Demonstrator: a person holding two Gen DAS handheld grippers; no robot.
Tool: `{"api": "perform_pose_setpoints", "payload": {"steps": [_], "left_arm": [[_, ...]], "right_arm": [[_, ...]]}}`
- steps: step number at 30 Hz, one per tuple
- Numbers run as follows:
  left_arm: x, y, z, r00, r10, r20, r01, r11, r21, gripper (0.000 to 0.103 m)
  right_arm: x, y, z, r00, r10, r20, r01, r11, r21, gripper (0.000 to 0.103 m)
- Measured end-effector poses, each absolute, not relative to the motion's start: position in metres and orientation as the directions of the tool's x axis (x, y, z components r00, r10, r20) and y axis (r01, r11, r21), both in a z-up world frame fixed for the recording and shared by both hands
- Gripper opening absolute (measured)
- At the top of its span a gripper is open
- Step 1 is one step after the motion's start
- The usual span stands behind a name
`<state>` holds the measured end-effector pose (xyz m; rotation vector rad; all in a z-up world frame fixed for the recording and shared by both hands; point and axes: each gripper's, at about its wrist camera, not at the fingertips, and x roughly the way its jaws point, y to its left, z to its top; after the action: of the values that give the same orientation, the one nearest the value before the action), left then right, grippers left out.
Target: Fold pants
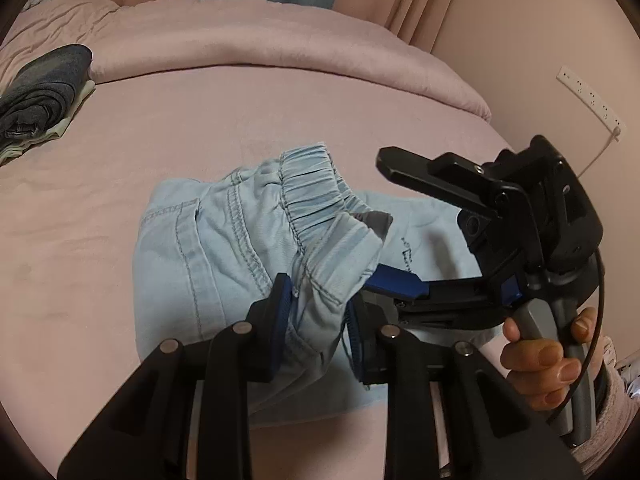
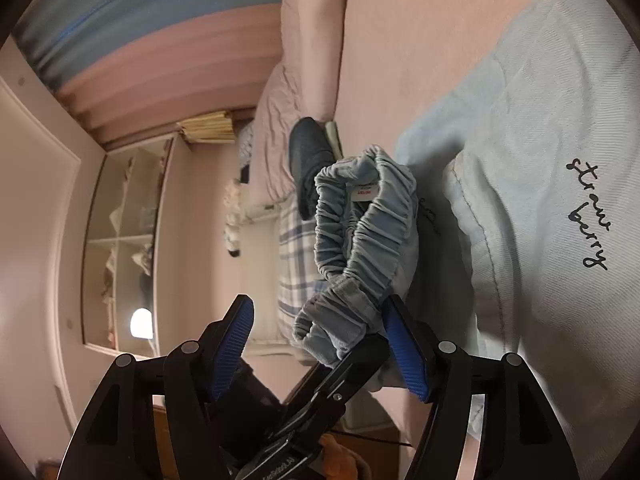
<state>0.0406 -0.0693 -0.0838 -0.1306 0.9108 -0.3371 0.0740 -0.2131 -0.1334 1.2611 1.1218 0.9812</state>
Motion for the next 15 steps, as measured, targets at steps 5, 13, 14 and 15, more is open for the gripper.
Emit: {"api": "perform_pose_setpoints", "payload": {"steps": [5,13,14,15], "left_arm": [[0.043,-0.069,-0.089,0.545,-0.334,-0.769,0.234,0.941,-0.243,0.028],[0.042,-0.069,-0.089,0.546,-0.373,-0.750,0.225,0.928,-0.298,0.075],[0.042,-0.067,-0.088,0.550,-0.376,-0.746,0.220,0.927,-0.305,0.075],[0.042,-0.065,-0.089,0.546,-0.384,-0.744,0.217,0.923,-0.317,0.075]], "right_arm": [[0.080,-0.208,-0.129,0.176,0.970,-0.169,0.036,0.165,0.986,0.069],[0.082,-0.197,-0.120,0.149,0.955,-0.257,-0.007,0.261,0.965,0.069],[0.083,-0.195,-0.119,0.148,0.951,-0.272,-0.015,0.278,0.961,0.069],[0.084,-0.194,-0.120,0.148,0.949,-0.280,-0.019,0.285,0.958,0.069]]}}
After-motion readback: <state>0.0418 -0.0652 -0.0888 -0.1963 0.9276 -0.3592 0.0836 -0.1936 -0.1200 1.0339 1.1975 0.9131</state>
